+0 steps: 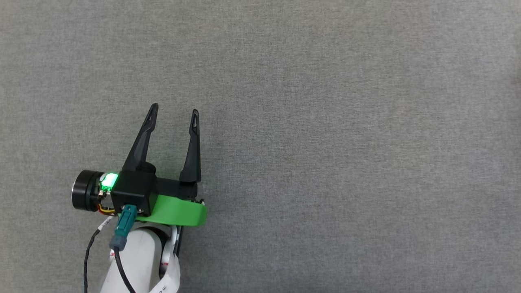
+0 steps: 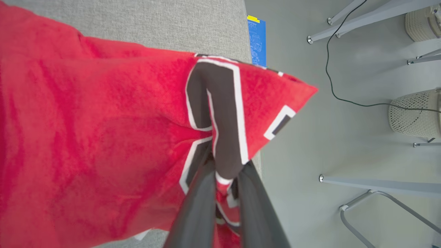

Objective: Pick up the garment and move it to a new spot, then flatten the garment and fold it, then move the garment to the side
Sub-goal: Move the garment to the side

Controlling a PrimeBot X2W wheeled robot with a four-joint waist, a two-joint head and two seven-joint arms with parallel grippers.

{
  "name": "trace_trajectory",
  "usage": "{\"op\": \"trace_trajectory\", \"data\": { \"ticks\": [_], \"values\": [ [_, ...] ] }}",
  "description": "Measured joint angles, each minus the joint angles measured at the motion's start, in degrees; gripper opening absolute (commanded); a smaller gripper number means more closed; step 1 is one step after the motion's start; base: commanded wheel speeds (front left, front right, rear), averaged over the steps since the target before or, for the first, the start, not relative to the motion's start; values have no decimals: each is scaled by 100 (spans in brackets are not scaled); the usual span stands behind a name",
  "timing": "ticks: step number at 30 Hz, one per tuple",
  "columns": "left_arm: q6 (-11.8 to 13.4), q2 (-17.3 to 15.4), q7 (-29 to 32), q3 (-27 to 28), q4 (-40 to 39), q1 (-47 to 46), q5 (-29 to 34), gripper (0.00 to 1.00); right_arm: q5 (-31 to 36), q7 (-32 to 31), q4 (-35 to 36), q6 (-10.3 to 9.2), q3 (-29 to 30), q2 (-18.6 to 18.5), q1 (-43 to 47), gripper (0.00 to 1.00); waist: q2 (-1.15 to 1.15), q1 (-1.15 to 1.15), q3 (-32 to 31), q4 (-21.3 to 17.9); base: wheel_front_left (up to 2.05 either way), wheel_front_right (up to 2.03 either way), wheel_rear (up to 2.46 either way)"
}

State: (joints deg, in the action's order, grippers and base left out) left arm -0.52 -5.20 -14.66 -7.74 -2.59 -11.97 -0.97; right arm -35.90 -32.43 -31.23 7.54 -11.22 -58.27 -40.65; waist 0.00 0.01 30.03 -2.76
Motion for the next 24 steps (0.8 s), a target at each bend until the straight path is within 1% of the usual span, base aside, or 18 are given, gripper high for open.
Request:
{"op": "trace_trajectory", "data": {
  "ticks": [4, 5, 6, 7, 13, 16, 20, 22, 23, 24],
  "values": [
    [10, -4, 0, -4, -3, -12, 0, 100, 121, 108, -163, 1, 99, 3, -41, 0, 0, 0, 14, 28, 0, 0, 0],
    [12, -4, 0, -7, 0, -15, 0, 100, 130, 140, -219, 1, 112, 5, -57, 2, 0, 0, -3, 27, 0, 0, 0],
    [26, -4, 0, -10, 4, -15, 0, 100, 133, 154, -265, 1, 136, 18, -63, 39, 0, 0, -21, 26, 0, 0, 0],
    [29, -4, -1, -7, 15, -15, 0, 100, 148, 199, -316, 1, 155, 36, -67, 100, 0, 0, -48, 23, 0, 0, 0],
    [59, -7, 0, 7, 96, 12, -2, 100, 302, 519, -411, 1, 31, 103, -93, 100, 0, 0, -307, 15, 0, 0, 0],
    [83, -7, 0, 16, 157, 65, -5, 100, 420, 864, -353, 1, -60, 170, -111, 100, 0, 0, -492, 18, 0, 0, 0],
    [113, -4, -1, 38, 218, 250, -19, 100, 609, 1616, -197, 1, -69, 257, -113, 100, 0, -1, -769, 39, 0, 0, 0],
    [127, -3, 0, 53, 246, 374, -27, 100, 727, 2116, -104, 0, -3, 367, -108, 100, 0, -1, -923, 58, 0, 0, 0],
    [146, 0, -1, 60, 298, 534, -58, 100, 958, 2838, 5, 1, 215, 587, -74, 100, 0, -1, -1134, 95, 0, 0, 0],
    [159, 1, -1, 63, 310, 579, -58, 100, 1021, 3043, 27, 1, 313, 668, -55, 100, 0, -1, -1192, 107, 0, 0, 0]
  ]
}}
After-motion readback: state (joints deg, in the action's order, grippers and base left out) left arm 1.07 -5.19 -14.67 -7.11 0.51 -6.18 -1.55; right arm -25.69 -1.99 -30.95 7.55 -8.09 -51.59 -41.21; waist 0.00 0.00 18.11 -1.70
